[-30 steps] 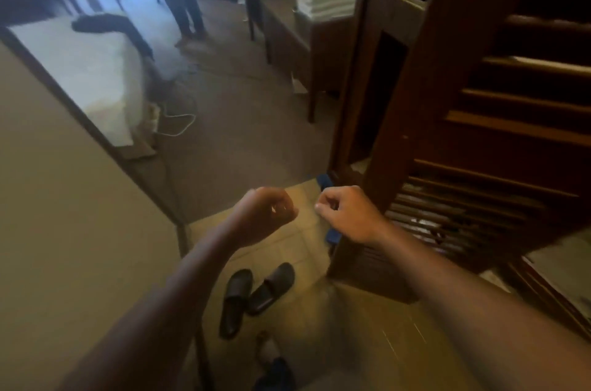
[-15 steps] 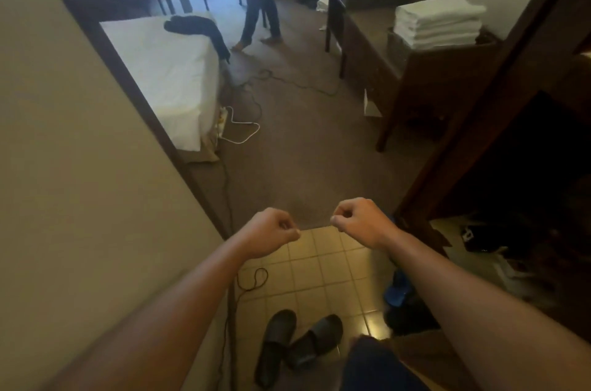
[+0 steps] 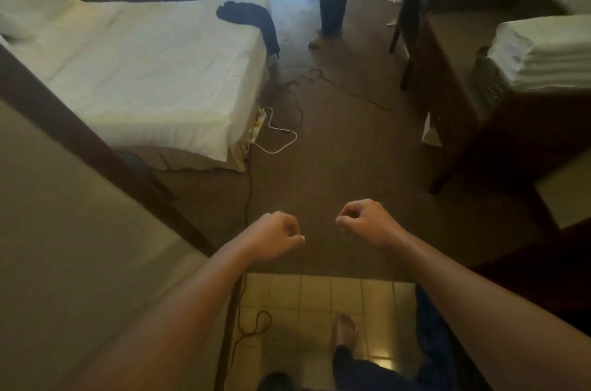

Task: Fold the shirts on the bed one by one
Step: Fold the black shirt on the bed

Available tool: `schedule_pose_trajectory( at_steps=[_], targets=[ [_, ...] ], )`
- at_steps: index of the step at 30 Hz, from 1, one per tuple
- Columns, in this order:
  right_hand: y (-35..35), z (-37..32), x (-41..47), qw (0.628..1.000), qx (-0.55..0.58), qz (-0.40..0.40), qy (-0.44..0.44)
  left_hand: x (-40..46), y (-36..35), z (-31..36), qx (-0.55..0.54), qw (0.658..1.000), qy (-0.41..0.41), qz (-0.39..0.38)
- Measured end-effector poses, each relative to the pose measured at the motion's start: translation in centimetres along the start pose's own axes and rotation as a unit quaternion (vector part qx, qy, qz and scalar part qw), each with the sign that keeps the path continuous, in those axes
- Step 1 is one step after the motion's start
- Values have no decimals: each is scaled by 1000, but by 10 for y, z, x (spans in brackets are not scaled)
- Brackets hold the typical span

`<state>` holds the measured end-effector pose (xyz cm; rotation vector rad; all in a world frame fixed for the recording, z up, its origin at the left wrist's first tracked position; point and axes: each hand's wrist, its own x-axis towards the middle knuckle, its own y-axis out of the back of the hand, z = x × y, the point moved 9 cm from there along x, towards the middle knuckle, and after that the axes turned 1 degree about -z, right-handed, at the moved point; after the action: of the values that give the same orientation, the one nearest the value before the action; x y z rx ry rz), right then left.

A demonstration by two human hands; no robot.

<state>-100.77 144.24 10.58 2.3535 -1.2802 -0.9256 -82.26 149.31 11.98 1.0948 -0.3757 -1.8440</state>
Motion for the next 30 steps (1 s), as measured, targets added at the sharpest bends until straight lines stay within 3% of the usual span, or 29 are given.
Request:
schedule_pose_trajectory(
  at_steps=[6,16,30],
  targets=[
    [67,-5,87,999,-33,-19,-3,72,52,22,24,1000,12,5],
    [135,-41,262,992,-117,-46,15,220,165,-9,18,998,40,45],
    [218,-134,561,995,-95,-22,1,444,405,-67,50,996,53,53]
  ],
)
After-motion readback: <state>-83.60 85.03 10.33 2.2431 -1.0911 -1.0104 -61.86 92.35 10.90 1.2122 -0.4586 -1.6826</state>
